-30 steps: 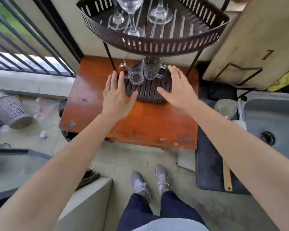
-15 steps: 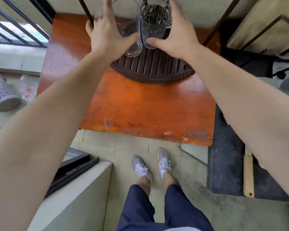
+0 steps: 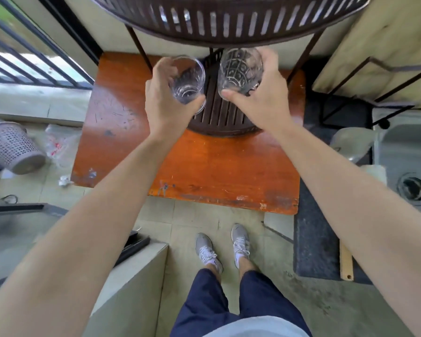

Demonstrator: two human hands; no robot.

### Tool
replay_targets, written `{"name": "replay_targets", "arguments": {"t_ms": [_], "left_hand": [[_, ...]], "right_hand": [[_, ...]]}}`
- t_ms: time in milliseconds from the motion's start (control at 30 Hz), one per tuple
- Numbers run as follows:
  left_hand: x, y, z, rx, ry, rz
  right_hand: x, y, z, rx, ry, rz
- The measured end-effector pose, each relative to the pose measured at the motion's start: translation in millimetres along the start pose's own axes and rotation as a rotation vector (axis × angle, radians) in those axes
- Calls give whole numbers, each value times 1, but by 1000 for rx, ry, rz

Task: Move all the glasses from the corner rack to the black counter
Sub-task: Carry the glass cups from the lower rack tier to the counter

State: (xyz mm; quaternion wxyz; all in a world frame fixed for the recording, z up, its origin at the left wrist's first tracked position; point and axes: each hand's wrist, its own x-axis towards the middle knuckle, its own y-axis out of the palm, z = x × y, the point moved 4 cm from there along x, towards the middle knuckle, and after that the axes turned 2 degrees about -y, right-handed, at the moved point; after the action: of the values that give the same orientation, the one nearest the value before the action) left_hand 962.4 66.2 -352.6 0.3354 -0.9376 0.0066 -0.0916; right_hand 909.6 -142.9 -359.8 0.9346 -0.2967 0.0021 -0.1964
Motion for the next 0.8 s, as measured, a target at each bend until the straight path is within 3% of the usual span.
{"name": "replay_targets", "arguments": {"t_ms": [133,367,600,800], "left_hand": [[-46,-25,-20,-47,-30,42],[-118,-22,-74,-114,212,229],[-187,19,-211,-278,574,513],[-298,55,-347,-426,814,742]], "right_hand": [[-64,-38,17,8,2,-3],[-181,-124,20,-103,86,-165],[-305,-259,26,-206,252,-629],[-454,-364,23,-198,375,-1058]]}}
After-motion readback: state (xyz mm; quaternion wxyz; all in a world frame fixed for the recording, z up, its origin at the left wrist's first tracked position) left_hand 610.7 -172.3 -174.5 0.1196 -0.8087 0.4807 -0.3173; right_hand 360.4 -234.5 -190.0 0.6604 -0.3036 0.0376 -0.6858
